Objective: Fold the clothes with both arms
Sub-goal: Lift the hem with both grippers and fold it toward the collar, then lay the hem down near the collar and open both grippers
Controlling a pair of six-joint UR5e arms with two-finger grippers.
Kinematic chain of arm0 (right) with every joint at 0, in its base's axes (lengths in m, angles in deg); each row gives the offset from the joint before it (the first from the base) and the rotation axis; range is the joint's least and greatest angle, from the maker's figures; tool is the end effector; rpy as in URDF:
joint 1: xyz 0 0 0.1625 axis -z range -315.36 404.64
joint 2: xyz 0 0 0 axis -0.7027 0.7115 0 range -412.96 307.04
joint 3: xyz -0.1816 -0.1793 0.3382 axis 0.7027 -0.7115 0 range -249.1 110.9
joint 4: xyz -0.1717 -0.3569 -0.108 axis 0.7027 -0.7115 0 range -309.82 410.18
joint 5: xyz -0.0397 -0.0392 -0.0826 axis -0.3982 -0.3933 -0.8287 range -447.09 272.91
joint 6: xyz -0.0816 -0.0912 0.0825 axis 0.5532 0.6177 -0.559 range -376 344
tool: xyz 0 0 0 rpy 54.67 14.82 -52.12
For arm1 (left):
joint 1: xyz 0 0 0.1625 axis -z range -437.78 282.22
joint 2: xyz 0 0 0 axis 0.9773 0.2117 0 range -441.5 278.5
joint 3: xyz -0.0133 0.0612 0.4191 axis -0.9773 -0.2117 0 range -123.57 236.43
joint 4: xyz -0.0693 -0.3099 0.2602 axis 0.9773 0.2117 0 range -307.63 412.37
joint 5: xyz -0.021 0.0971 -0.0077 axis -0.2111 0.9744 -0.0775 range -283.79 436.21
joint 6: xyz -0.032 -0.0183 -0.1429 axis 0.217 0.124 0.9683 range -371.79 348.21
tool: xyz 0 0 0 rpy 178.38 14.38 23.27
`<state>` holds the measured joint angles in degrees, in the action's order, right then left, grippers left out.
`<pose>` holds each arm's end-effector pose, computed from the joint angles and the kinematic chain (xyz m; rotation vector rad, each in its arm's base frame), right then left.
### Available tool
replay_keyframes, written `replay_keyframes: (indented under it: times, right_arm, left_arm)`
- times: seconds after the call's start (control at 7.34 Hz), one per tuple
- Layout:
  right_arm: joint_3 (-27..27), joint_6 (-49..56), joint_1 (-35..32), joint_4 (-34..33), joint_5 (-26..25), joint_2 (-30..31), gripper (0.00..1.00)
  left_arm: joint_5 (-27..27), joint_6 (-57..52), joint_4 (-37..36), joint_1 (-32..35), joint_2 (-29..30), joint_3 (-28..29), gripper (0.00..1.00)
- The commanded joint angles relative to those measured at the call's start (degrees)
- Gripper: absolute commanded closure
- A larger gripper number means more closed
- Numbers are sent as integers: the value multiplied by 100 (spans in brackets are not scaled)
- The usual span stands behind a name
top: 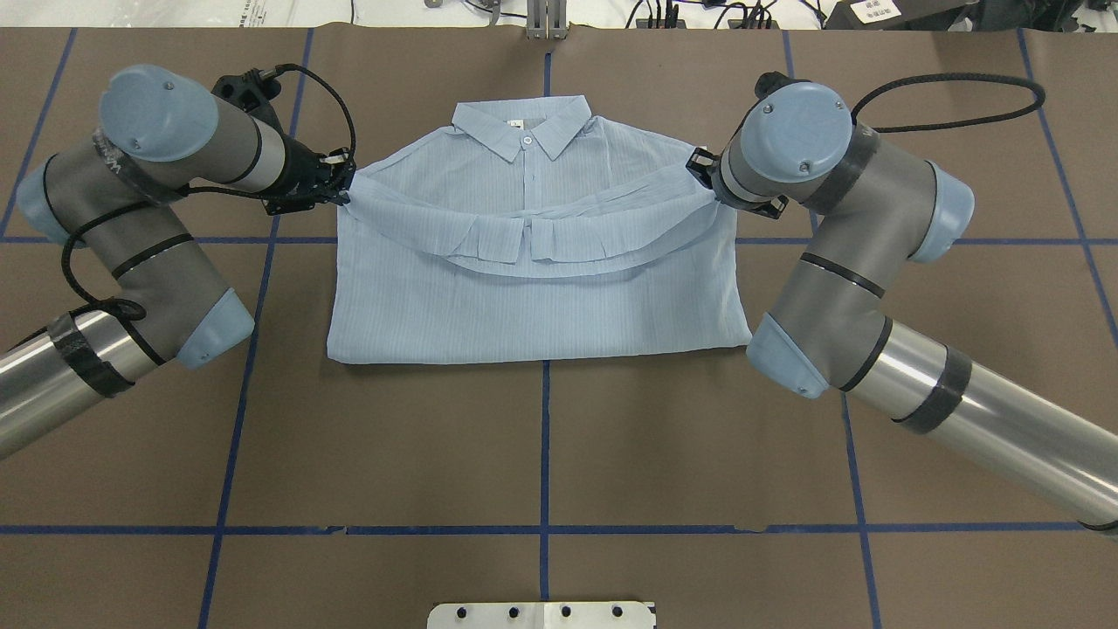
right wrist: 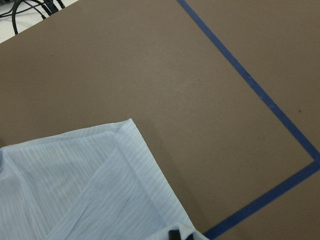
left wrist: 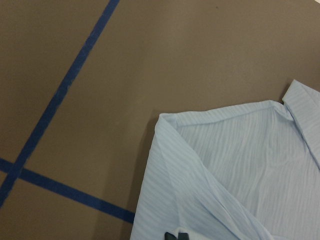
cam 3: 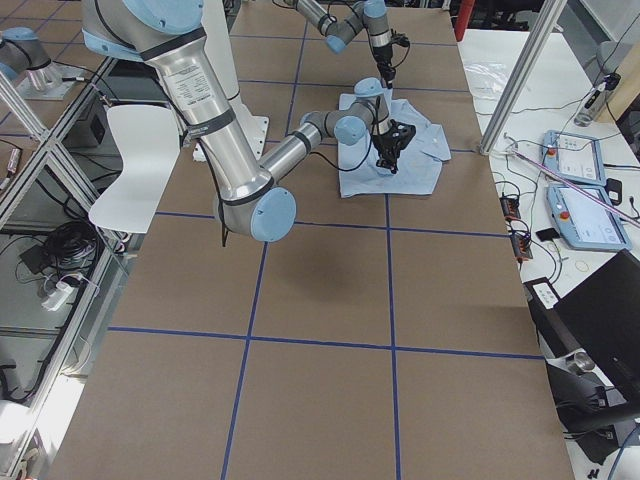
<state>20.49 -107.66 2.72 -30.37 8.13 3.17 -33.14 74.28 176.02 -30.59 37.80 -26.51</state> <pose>-0.4654 -0.5790 0.3399 0.1798 -0.7482 0.6895 0.4396 -0.5987 0.3807 0.1382 1.0170 -0.5240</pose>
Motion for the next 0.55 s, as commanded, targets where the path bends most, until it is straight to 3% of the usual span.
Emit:
replay_keyframes:
  times: [0.0, 0.41]
  right_arm:
    - [-843, 96, -131, 580, -3, -286, 100]
    - [-1504, 227, -298, 813, 15, -567, 100]
  left_arm:
    - [194, -20, 648, 62, 268, 811, 100]
    - [343, -99, 818, 80, 278, 1069, 100]
